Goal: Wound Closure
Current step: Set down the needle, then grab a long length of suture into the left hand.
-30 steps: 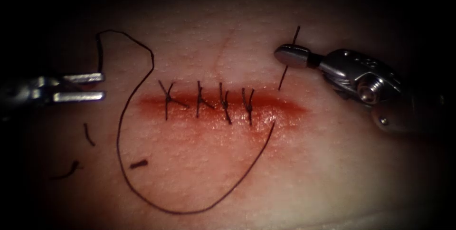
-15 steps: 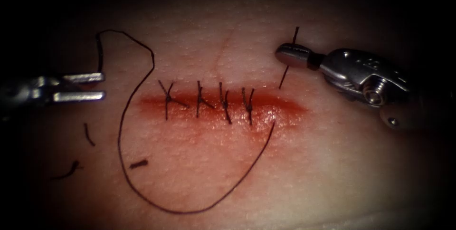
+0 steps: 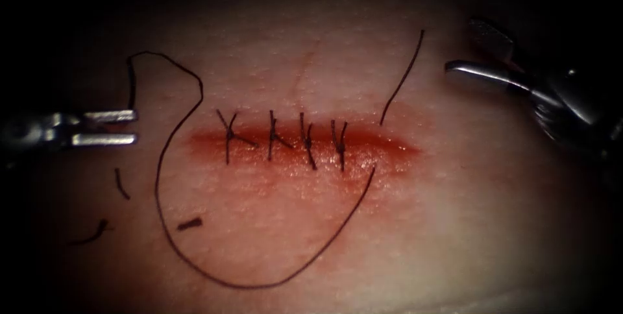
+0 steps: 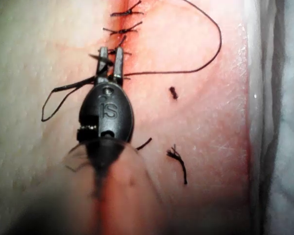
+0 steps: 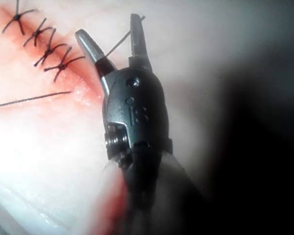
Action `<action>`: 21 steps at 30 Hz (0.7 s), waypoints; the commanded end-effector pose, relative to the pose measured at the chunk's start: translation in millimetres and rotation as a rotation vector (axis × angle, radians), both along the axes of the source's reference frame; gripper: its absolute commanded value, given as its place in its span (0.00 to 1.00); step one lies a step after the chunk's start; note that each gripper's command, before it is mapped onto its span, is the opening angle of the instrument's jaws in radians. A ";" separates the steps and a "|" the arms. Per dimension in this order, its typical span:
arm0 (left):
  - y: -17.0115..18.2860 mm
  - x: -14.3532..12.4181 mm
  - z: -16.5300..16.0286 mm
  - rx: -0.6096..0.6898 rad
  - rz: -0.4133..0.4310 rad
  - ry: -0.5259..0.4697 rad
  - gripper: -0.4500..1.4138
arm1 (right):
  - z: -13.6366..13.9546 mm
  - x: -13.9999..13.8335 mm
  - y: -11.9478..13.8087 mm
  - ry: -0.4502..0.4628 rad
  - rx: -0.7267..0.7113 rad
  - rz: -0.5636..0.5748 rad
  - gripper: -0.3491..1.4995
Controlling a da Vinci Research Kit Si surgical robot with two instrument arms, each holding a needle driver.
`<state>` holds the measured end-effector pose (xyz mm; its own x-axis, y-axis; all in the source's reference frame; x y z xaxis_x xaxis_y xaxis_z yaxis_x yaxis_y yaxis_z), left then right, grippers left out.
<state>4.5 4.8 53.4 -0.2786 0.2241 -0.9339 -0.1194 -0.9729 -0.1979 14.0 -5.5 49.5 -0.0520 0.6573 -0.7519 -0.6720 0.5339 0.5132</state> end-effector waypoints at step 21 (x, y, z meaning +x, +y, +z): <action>4.0 9.3 2.5 0.113 -0.096 0.256 0.70 | 2.5 2.2 -3.5 -0.071 -0.053 -0.045 0.99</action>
<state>14.0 9.3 55.2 -0.4851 0.3208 -0.8135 -0.2479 -0.9426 -0.2239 15.6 -8.8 51.5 0.0330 0.6175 -0.7859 -0.6821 0.5886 0.4339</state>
